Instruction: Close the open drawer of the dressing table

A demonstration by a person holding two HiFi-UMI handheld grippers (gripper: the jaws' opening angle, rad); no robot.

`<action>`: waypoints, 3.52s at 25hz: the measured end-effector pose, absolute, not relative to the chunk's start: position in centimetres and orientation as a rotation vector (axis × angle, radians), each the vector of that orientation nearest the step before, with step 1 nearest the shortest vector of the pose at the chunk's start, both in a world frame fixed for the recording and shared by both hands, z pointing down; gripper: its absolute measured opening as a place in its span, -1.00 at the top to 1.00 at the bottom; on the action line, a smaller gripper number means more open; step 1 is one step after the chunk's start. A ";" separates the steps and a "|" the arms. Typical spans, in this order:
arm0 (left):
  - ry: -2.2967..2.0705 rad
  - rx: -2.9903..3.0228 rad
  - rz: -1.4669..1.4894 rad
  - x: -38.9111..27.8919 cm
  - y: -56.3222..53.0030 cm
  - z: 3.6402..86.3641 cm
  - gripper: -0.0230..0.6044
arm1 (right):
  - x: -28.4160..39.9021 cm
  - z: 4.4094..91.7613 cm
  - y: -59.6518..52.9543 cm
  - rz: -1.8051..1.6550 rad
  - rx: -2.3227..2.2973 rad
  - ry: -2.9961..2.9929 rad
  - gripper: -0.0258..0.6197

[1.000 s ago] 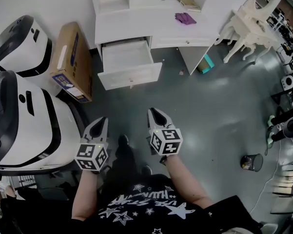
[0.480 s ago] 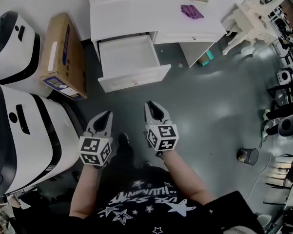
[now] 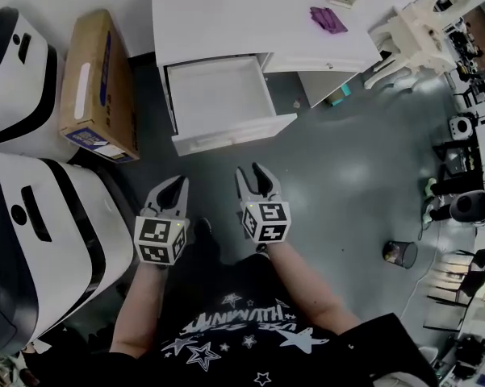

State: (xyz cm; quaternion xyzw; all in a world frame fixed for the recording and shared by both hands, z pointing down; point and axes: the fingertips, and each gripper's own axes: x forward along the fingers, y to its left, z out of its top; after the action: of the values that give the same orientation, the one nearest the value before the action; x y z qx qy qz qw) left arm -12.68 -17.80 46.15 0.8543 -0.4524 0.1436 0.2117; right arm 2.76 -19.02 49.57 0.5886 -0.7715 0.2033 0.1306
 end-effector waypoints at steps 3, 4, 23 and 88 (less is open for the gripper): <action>-1.243 2.370 0.411 -13.2 -19.2 47.4 0.90 | 3.3 51.2 -20.1 0.595 1.776 -2.168 0.49; -1.239 2.369 0.417 -13.4 -19.5 47.9 0.90 | 3.6 51.7 -20.4 0.607 1.801 -2.148 0.49; -1.314 2.253 0.427 -13.5 -23.7 55.3 0.90 | 3.6 61.5 -26.1 0.571 1.667 -2.117 0.57; -1.481 2.128 0.391 -14.1 -41.4 58.3 0.90 | 0.5 65.2 -49.7 0.593 1.602 -2.168 0.64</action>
State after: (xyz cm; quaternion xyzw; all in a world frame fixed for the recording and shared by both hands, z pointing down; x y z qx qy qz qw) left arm -14.06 -41.44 58.34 0.7843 -0.5459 0.1442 0.2569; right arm 0.53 -49.73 65.25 0.5699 -0.7712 0.2110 0.1896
